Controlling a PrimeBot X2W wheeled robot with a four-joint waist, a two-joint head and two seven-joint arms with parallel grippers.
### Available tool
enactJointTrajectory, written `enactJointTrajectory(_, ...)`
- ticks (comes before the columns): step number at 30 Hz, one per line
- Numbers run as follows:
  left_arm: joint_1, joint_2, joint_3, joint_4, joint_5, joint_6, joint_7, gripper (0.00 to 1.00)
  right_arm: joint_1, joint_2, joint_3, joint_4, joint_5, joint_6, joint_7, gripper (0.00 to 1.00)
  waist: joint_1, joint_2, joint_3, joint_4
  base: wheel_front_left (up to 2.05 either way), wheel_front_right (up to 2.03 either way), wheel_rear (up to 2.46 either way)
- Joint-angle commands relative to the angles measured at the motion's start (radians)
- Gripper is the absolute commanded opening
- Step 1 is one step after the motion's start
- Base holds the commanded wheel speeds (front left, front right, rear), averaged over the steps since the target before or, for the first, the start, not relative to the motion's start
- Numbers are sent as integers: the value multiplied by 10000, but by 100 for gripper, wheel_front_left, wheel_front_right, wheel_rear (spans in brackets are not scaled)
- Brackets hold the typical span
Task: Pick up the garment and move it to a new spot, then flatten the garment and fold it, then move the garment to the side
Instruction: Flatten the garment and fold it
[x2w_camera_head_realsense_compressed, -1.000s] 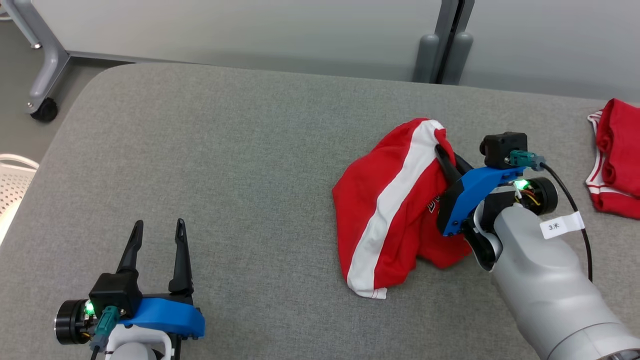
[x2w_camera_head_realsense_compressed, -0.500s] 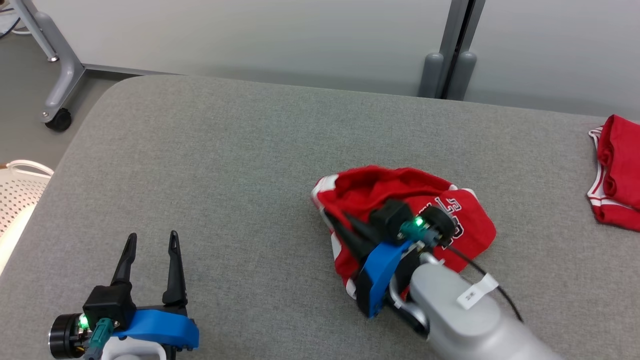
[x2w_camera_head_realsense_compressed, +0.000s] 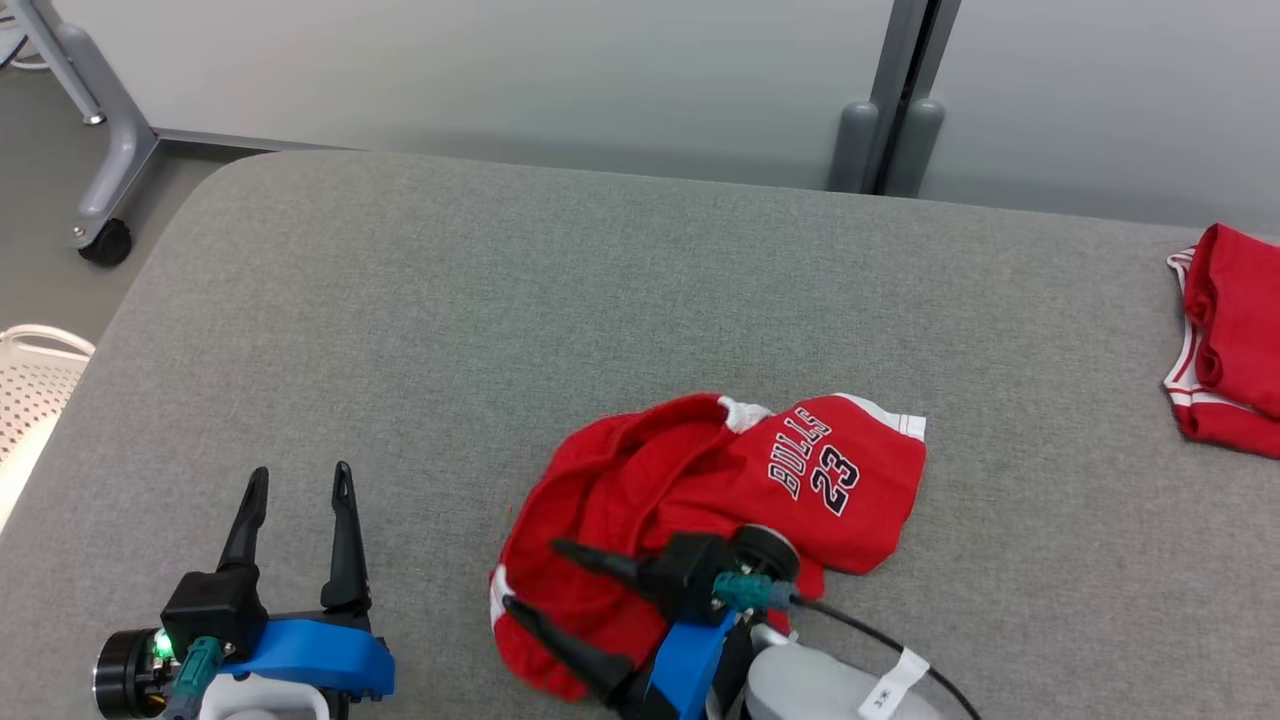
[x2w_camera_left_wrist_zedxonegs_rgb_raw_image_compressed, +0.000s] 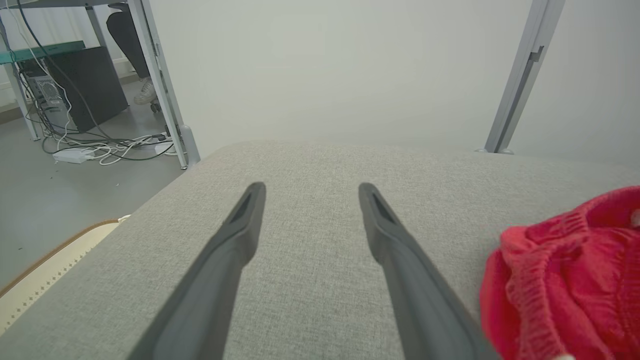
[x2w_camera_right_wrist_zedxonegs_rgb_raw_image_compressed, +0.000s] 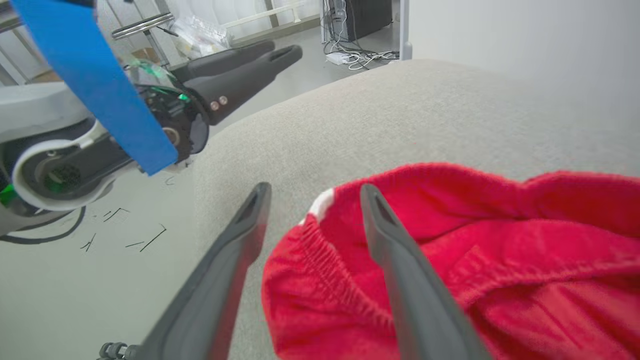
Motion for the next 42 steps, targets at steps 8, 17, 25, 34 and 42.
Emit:
enactJointTrajectory(8,226,10,283,-48,32,9,-25,100,620,-266,-3429,248,-1234,1,-43,100,0,1,-372,-507,0,0,0)
enactJointTrajectory(17,362,28,393,-90,66,-51,-25,100,2766,-1113,-5904,-174,-2293,1,-42,100,0,1,-505,-687,0,0,0)
enactJointTrajectory(25,208,35,334,-88,108,-126,-25,100,3471,-726,-6529,58,-2636,1,-42,100,0,1,-310,-548,0,0,0)
enactJointTrajectory(34,126,31,255,-89,169,-169,-25,100,2843,-292,-6243,1518,-2894,1,389,100,0,1,-176,-358,0,0,0)
enactJointTrajectory(42,416,11,345,-15,123,-74,-25,100,2777,-183,-6127,1793,-2430,1,178,0,0,1,-465,-696,0,0,0)
